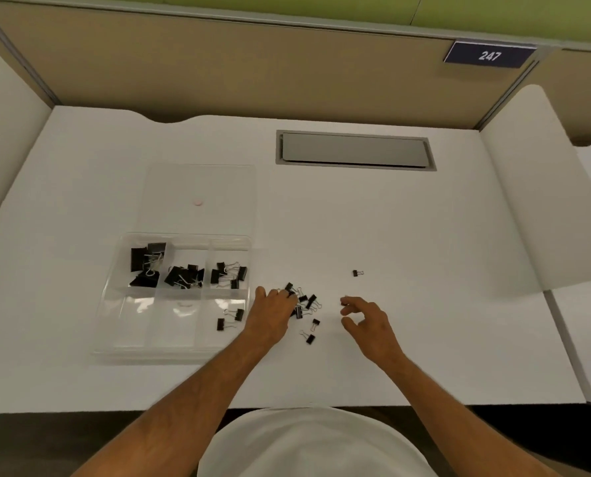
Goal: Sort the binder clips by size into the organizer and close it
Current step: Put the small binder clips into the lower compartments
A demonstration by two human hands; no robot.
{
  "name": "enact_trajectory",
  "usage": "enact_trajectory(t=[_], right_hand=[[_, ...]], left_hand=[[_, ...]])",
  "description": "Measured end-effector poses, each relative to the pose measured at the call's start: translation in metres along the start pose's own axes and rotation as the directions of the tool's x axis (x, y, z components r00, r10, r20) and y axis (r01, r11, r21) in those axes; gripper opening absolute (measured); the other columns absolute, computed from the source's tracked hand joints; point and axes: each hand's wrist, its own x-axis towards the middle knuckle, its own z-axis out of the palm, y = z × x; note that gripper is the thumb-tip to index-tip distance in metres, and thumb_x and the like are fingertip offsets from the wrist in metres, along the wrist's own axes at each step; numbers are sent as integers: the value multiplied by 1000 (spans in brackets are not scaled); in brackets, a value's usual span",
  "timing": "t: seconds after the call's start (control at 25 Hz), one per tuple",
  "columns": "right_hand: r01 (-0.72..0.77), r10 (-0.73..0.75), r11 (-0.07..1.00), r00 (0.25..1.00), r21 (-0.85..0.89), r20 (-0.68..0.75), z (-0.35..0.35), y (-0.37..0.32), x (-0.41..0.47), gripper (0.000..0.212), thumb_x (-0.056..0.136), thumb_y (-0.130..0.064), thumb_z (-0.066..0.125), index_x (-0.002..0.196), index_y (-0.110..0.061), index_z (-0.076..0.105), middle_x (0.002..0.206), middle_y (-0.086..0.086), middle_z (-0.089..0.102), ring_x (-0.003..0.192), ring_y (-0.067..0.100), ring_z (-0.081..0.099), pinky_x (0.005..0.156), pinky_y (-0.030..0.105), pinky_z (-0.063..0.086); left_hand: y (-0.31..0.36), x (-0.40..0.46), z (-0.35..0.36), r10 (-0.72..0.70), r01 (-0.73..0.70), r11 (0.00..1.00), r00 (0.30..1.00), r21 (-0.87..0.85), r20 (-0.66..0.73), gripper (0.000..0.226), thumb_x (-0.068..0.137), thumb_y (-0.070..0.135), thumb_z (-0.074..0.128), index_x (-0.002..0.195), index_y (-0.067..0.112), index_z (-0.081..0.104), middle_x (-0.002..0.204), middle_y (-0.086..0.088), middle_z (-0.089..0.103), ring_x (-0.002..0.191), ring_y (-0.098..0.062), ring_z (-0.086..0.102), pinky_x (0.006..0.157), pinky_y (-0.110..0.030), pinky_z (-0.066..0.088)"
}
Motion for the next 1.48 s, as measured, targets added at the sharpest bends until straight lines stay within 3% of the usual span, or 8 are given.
enact_trajectory(t=[0.2, 0.36, 0.48, 0.72, 0.96, 1.2, 1.36, 1.48], right_hand=[[72, -67, 996, 992, -45, 105, -3, 2, 16, 36, 90, -15, 64, 122, -30, 60, 102, -18, 66, 104, 4, 52, 89, 30, 46], [119, -107, 991, 978, -55, 176, 5, 0, 23, 35, 91, -17, 63, 123, -29, 61, 102, -17, 66, 105, 6, 51, 89, 28, 45], [175, -154, 981, 964, -79, 216, 17, 0, 24, 34, 91, -16, 64, 123, -27, 62, 103, -14, 66, 103, 8, 50, 87, 25, 42], [379, -288, 889, 900, -258, 328, 48, -14, 29, 31, 92, -17, 59, 123, -17, 62, 110, 0, 64, 108, 19, 49, 78, 32, 49], [424, -232, 778, 879, -463, 416, 68, -22, 34, 31, 95, -19, 54, 125, -17, 59, 117, 4, 56, 113, 24, 48, 83, 36, 49], [358, -211, 791, 921, -496, 327, 73, -26, 32, 23, 93, -26, 53, 110, -14, 63, 113, 0, 57, 110, 21, 51, 79, 32, 49], [251, -221, 876, 968, -412, 119, 72, -37, 29, 18, 86, -29, 64, 100, -17, 66, 99, -6, 57, 93, 14, 56, 63, 31, 51], [216, -231, 945, 972, -246, -34, 77, -59, 26, 18, 82, -26, 70, 99, -20, 65, 95, -10, 59, 87, 9, 56, 64, 28, 50]], left_hand=[[10, -14, 10, -45, 45, 999, 999, 28, 0, 45, 86, 5, 57, 127, 22, 51, 104, -3, 63, 93, -25, 59, 90, -45, 33], [19, -30, 17, -39, 38, 999, 999, 14, 30, 38, 79, 8, 69, 114, 21, 61, 84, 1, 65, 73, -21, 61, 78, -41, 37], [22, -38, 19, -78, 78, 997, 997, -22, -8, 31, 85, 15, 62, 116, 16, 60, 91, -2, 66, 81, -24, 62, 80, -42, 38], [19, -50, -5, -179, 109, 934, 967, -341, -183, 22, 83, 29, 65, 104, 22, 62, 100, 4, 57, 93, -16, 52, 79, -34, 42], [-3, -66, -26, -300, 154, 824, 935, -546, -190, 23, 79, 37, 68, 97, 28, 59, 95, 16, 59, 88, -8, 51, 81, -32, 41], [-40, -83, -31, -337, 193, 799, 928, -569, -159, 22, 79, 41, 68, 95, 35, 55, 88, 20, 60, 87, -4, 53, 91, -35, 31], [-70, -91, -33, -312, 148, 806, 929, -573, -199, 24, 79, 38, 70, 97, 35, 55, 91, 21, 60, 89, -3, 53, 94, -34, 25], [-94, -95, -29, -285, 109, 820, 929, -562, -235, 25, 79, 34, 71, 99, 36, 56, 93, 22, 60, 91, -2, 53, 97, -35, 25]])
